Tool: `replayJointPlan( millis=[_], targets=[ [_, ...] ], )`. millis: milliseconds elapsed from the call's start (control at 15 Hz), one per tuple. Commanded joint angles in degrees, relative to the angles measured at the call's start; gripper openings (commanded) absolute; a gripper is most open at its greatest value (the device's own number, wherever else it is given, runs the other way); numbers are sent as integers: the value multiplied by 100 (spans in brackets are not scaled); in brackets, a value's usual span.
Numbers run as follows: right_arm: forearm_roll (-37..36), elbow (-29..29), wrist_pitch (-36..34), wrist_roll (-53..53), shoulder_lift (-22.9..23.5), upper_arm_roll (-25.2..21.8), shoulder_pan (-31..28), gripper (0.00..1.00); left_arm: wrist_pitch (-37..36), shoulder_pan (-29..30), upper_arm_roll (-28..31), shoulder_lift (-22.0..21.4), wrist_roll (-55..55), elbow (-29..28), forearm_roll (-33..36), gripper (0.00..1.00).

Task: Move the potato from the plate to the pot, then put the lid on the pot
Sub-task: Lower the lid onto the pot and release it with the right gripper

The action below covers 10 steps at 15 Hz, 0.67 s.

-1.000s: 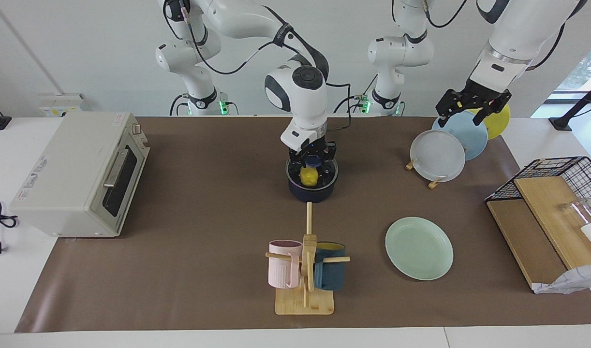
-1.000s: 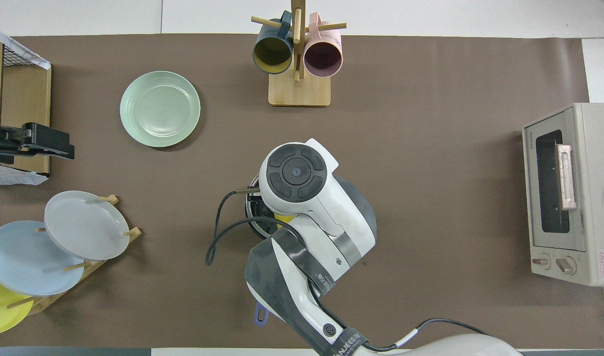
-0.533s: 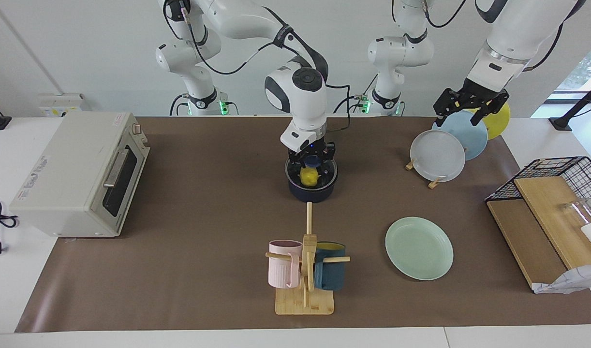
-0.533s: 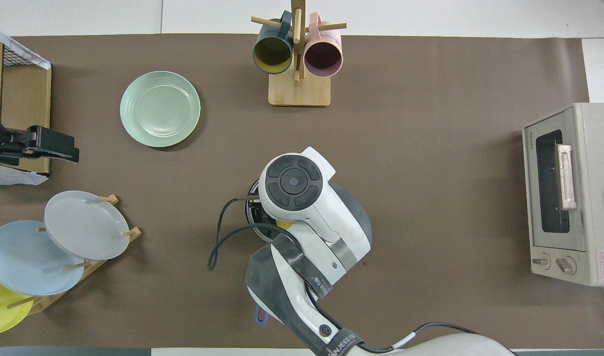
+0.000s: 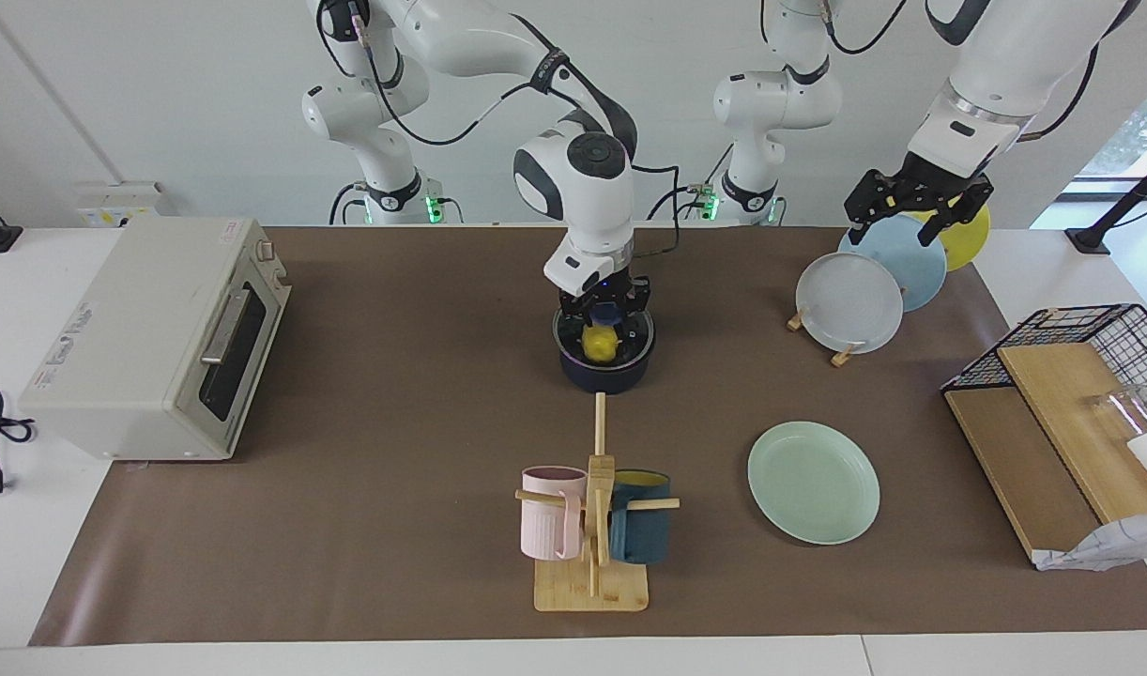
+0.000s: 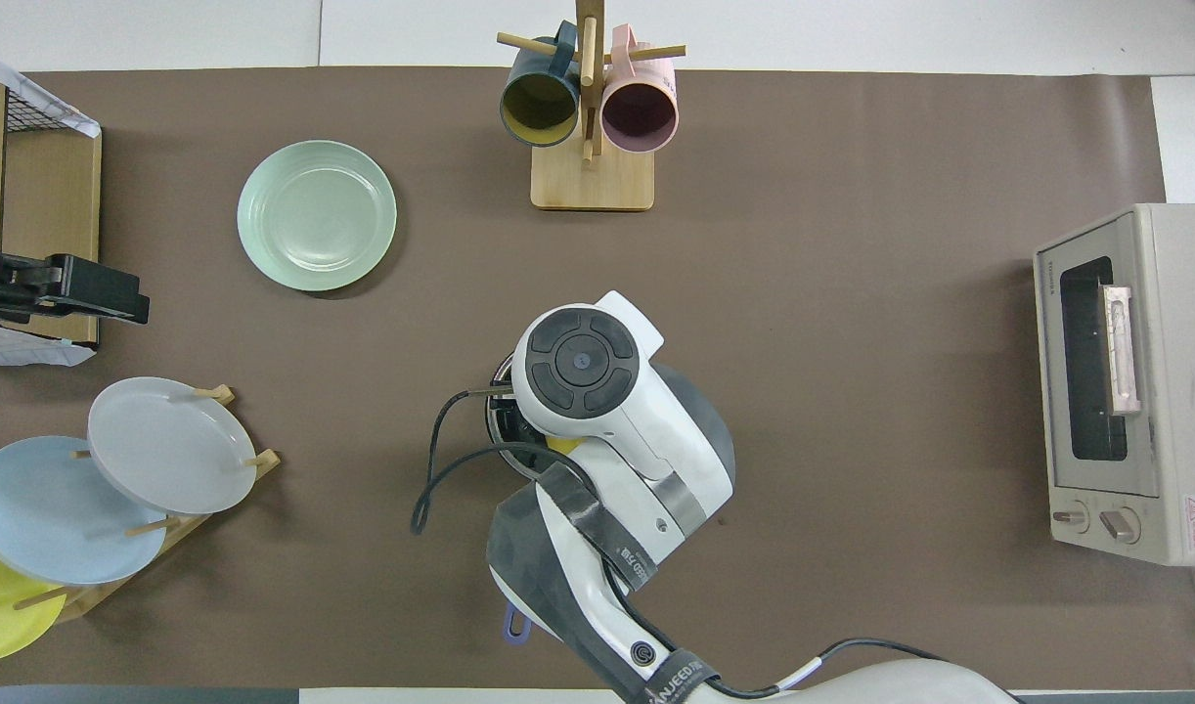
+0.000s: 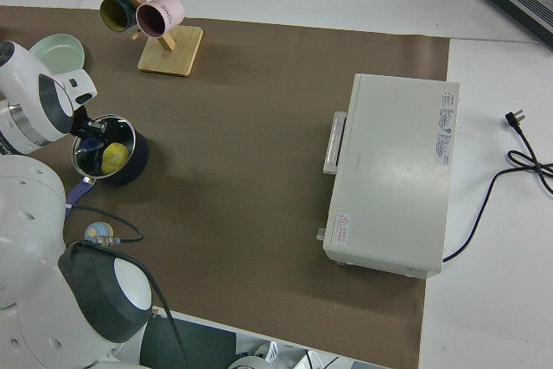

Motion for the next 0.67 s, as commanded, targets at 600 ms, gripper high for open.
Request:
replayJointPlan(
  millis=[600],
  targets=[
    [45, -164, 281, 160, -50, -4, 33, 59, -64, 6, -41, -41, 96, -21, 189, 100]
  ],
)
